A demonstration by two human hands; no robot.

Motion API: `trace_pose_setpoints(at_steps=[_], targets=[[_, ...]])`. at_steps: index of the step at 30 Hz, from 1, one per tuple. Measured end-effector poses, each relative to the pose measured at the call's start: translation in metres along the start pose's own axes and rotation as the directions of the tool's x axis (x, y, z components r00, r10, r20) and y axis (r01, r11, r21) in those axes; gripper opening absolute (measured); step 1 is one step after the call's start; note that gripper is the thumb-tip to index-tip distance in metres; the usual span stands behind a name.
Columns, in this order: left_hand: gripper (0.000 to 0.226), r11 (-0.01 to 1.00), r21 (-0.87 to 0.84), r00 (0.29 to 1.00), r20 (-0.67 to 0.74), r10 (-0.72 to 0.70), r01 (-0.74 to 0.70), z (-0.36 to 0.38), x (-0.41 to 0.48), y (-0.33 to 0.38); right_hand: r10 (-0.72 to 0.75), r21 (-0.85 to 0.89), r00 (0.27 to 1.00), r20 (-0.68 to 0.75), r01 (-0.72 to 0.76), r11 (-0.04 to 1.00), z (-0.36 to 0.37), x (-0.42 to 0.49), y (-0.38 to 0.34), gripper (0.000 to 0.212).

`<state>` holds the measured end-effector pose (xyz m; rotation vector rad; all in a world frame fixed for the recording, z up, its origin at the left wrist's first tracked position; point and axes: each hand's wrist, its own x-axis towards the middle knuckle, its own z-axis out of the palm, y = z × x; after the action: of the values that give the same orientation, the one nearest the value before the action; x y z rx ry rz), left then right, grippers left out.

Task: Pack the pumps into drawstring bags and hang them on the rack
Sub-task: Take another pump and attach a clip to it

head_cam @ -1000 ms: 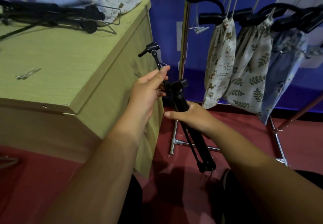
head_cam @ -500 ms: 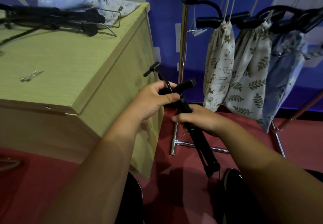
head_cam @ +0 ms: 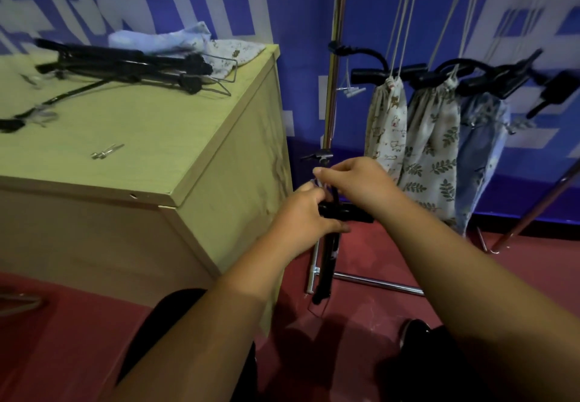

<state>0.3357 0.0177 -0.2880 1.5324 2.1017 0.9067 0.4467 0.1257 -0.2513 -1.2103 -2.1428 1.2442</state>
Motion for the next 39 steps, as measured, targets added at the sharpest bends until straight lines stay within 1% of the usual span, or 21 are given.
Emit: trace_pose_setpoints(at_steps=[2,5,8,10,12,15,18,20,21,23,24,27,28,29,30,32,37,39], targets=[[0.054,1.0,-0.001,1.0,-0.005,-0.007,0.007,-0.001,-0.004,0.006,-0.022,0.005,0.999,-0.047,0.022,1.0,0.002,-0.006,-0.011,0.026],[0.051,1.0,-0.024,0.999,-0.04,-0.014,0.013,-0.01,-0.016,0.014,-0.019,0.093,0.996,-0.093,0.027,0.995,0.0,-0.019,-0.03,0.027],[0.048,0.999,-0.043,0.998,-0.067,0.013,-0.016,-0.025,-0.029,0.019,-0.023,0.223,0.996,-0.083,0.041,0.974,-0.003,-0.033,-0.051,0.021],[0.043,0.997,-0.066,0.994,-0.103,0.025,-0.032,-0.04,-0.037,0.022,-0.03,0.349,0.996,-0.079,0.055,0.935,-0.005,-0.043,-0.068,0.018],[0.032,0.992,-0.125,0.989,-0.144,0.011,-0.03,-0.057,-0.043,0.025,-0.059,0.388,0.995,-0.084,0.087,0.918,-0.008,-0.049,-0.087,0.015],[0.017,0.978,-0.202,0.981,-0.192,0.008,-0.047,-0.089,-0.054,0.034,-0.146,0.291,0.98,-0.138,0.18,0.94,-0.01,-0.054,-0.116,0.019],[0.003,0.976,-0.21,0.951,-0.308,-0.004,-0.064,-0.136,-0.067,0.047,-0.225,0.103,0.96,-0.169,0.244,0.964,-0.009,-0.056,-0.149,0.03],[0.006,0.983,-0.178,0.908,-0.418,-0.034,-0.045,-0.169,-0.074,0.044,-0.285,-0.014,0.941,-0.184,0.288,0.958,-0.007,-0.058,-0.17,0.033],[0.008,0.983,-0.182,0.884,-0.462,-0.07,-0.017,-0.186,-0.077,0.039,-0.308,-0.042,0.933,-0.186,0.305,0.951,-0.006,-0.06,-0.179,0.033],[0.007,0.978,-0.199,0.828,-0.538,-0.156,0.056,-0.216,-0.079,0.022,-0.332,-0.045,0.925,-0.184,0.33,0.943,-0.003,-0.06,-0.195,0.035],[0.008,0.978,-0.181,0.793,-0.579,-0.19,0.102,-0.23,-0.08,0.011,-0.332,-0.044,0.925,-0.184,0.33,0.943,0.0,-0.06,-0.202,0.036],[0.024,0.948,-0.125,0.673,-0.678,-0.296,0.291,-0.263,-0.086,-0.022,-0.342,-0.103,0.925,-0.165,0.328,0.939,0.012,-0.061,-0.218,0.032],[0.029,0.93,-0.104,0.647,-0.691,-0.322,0.352,-0.272,-0.087,-0.033,-0.346,-0.126,0.927,-0.144,0.33,0.936,0.016,-0.062,-0.223,0.03],[0.031,0.912,-0.069,0.639,-0.691,-0.337,0.405,-0.278,-0.088,-0.042,-0.35,-0.139,0.929,-0.122,0.333,0.933,0.02,-0.063,-0.226,0.028],[0.033,0.893,-0.029,0.645,-0.682,-0.346,0.448,-0.283,-0.089,-0.05,-0.352,-0.143,0.931,-0.095,0.338,0.93,0.024,-0.065,-0.229,0.026],[0.034,0.874,0.054,0.678,-0.655,-0.335,0.484,-0.29,-0.089,-0.06,-0.355,-0.144,0.934,-0.05,0.345,0.927,0.03,-0.068,-0.232,0.024],[0.038,0.87,0.206,0.769,-0.585,-0.258,0.449,-0.295,-0.087,-0.062,-0.372,-0.154,0.928,0.008,0.368,0.917,0.045,-0.069,-0.231,0.023],[0.04,0.847,0.265,0.782,-0.572,-0.247,0.46,-0.293,-0.085,-0.059,-0.374,-0.162,0.927,0.028,0.373,0.913,0.05,-0.068,-0.23,0.024]])
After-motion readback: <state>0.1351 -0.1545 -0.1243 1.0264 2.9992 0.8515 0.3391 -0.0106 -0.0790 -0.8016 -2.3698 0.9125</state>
